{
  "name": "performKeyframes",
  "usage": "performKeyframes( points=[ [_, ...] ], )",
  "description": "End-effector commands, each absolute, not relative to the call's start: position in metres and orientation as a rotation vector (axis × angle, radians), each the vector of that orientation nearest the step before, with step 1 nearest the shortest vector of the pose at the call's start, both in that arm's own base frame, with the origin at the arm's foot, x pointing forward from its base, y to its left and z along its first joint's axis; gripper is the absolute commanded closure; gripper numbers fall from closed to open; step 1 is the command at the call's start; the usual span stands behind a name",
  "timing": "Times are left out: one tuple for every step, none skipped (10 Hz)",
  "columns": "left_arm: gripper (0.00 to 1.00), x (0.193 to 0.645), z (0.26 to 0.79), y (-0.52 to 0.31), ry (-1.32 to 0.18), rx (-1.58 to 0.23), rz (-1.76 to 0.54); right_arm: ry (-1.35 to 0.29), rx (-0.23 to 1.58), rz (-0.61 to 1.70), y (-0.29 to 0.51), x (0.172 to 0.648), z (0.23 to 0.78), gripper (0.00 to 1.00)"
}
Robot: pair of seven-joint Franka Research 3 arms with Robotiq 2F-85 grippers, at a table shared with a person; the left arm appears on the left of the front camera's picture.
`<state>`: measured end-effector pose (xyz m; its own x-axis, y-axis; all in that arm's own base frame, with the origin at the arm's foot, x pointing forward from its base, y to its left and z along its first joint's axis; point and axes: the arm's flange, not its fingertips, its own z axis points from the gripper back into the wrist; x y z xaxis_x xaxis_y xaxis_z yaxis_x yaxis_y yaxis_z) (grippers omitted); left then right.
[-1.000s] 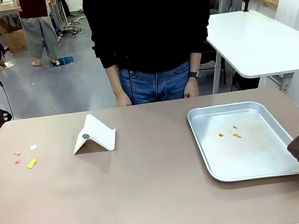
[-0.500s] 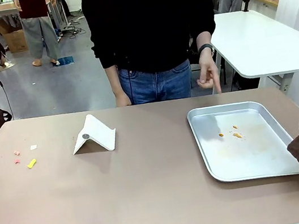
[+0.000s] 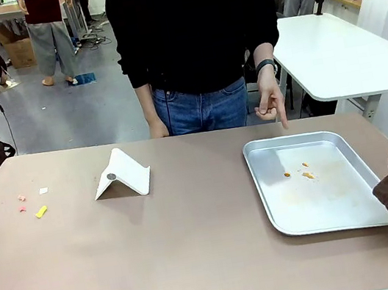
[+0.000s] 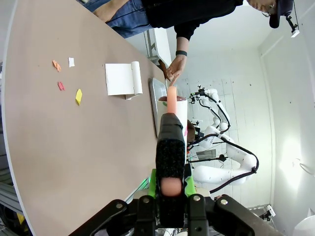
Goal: Clean the surface of the table.
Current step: If a person points to the right, clean the right side of the table with your right hand, and if they point to the left, clean the left side with your left hand.
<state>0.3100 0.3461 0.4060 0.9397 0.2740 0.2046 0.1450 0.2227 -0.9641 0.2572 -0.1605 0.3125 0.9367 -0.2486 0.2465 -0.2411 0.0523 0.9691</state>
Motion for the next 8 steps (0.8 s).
performKeyframes(
  points=[
    [0.78, 0.306, 0.410, 0.344, -0.372, -1.351, 0.083, -0.383, 1.530, -0.014, -0.160, 0.257, 0.321, 0.90],
    [0.78, 0.306, 0.410, 0.344, -0.372, -1.351, 0.083, -0.383, 1.530, -0.014, -0.160, 0.257, 0.321, 0.90],
    [0.78, 0.306, 0.410, 0.344, -0.372, -1.351, 0.083, -0.383, 1.530, -0.014, -0.160, 0.257, 0.321, 0.90],
    [0.78, 0.306, 0.410, 0.344, -0.372, -1.351, 0.083, -0.383, 1.530, -0.014, -0.160, 0.257, 0.321, 0.90],
    [0.78, 0.306, 0.410, 0.344, -0.372, -1.351, 0.083, -0.383, 1.530, -0.014, -0.160, 0.257, 0.321, 0.90],
    [0.78, 0.306, 0.410, 0.344, -0.372, -1.351, 0.083, -0.396, 1.531, -0.006, -0.161, 0.257, 0.313, 0.90],
    [0.78, 0.306, 0.410, 0.344, -0.372, -1.351, 0.083, -0.371, 1.461, -0.016, -0.156, 0.265, 0.327, 0.90],
    [0.78, 0.306, 0.410, 0.344, -0.372, -1.351, 0.083, -0.320, 1.365, -0.013, -0.153, 0.274, 0.348, 0.90]
  ],
)
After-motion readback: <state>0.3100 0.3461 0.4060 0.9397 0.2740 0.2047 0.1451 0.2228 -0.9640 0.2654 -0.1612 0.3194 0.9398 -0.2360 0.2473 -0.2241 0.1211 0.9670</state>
